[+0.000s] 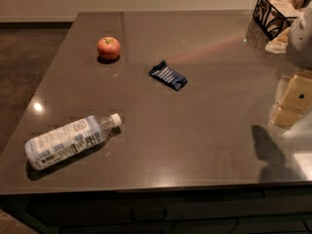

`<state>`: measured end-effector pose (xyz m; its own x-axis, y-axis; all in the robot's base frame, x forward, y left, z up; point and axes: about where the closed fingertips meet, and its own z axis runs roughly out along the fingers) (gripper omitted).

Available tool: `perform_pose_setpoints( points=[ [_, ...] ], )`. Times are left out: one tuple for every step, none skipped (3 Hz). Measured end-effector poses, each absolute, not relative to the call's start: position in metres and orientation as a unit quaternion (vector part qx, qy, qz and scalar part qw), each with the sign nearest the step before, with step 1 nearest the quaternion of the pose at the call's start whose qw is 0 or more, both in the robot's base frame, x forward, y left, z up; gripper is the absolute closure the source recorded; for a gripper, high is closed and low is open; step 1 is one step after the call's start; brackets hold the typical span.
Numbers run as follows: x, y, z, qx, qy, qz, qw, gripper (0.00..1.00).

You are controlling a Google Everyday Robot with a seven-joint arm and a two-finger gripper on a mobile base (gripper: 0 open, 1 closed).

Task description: Pick rxbar blueberry

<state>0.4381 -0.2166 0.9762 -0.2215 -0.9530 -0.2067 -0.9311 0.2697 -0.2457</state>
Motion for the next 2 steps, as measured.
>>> perform_pose_setpoints(
  points=[
    [0.438,-0.217,0.976,-0.603,0.781,-0.035,0.159,0.0],
    [0.465,-0.202,0.972,-0.589,0.787,-0.021,0.183,0.0]
  ],
)
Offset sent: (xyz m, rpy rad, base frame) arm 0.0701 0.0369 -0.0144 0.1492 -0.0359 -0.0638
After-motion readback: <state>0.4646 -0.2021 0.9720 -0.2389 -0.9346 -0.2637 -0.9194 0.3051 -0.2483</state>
